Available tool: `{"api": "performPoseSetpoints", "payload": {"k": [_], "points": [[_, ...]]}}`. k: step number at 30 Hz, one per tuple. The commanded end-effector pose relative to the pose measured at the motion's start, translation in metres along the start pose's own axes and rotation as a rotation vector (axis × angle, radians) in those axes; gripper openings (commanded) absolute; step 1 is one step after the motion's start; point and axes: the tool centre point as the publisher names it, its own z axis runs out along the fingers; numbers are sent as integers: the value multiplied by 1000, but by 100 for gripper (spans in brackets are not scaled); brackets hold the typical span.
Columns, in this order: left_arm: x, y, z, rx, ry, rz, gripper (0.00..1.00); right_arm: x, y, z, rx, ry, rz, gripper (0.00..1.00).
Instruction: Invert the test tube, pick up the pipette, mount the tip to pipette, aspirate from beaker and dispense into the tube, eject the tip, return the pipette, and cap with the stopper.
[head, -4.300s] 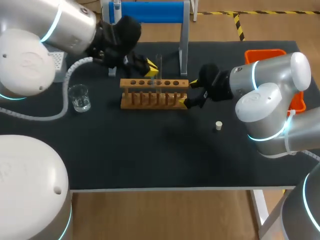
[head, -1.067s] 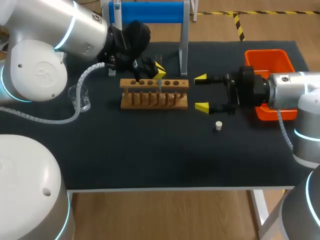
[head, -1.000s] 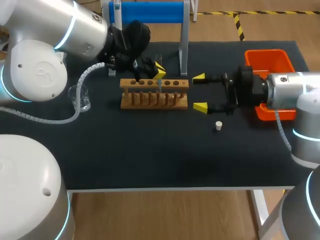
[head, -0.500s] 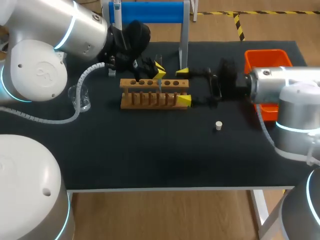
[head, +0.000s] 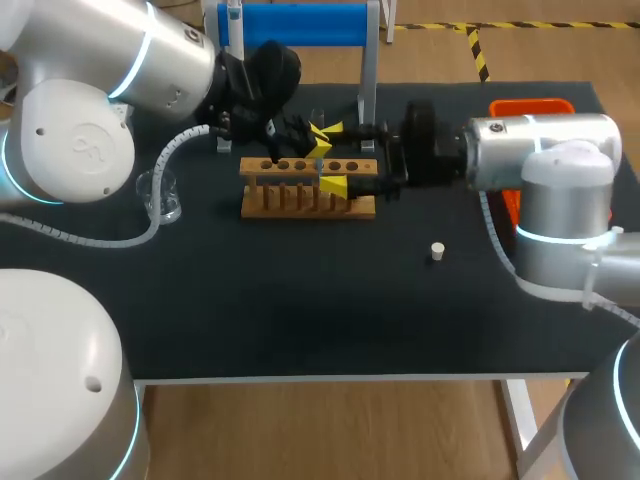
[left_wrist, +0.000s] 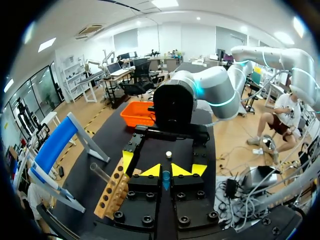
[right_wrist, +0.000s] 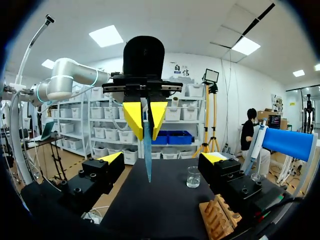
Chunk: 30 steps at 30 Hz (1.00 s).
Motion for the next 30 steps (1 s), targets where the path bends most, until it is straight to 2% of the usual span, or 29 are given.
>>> {"api": "performPoseSetpoints", "payload": {"k": [1,12,14,16,18,20,30], "points": [[0,0,-2,-4,3,0,0,-3,-2,13,1,-3,0,100],[0,0,-2,-4,3,0,0,-1,4,26,1,18,-8,99],[0,0,-2,-4,3,0,0,0,5,27,0,19,-10,95],[0,0,-2,-4,3,0,0,2,5,27,0,22,-12,78],[0,0,-2,-4,3,0,0,3,6,27,-1,24,-14,69],[0,0,-2,-4,3,0,0,4,6,27,-2,25,-16,50],[0,0,-2,-4,3,0,0,10,8,21,-12,30,-15,46]]}}
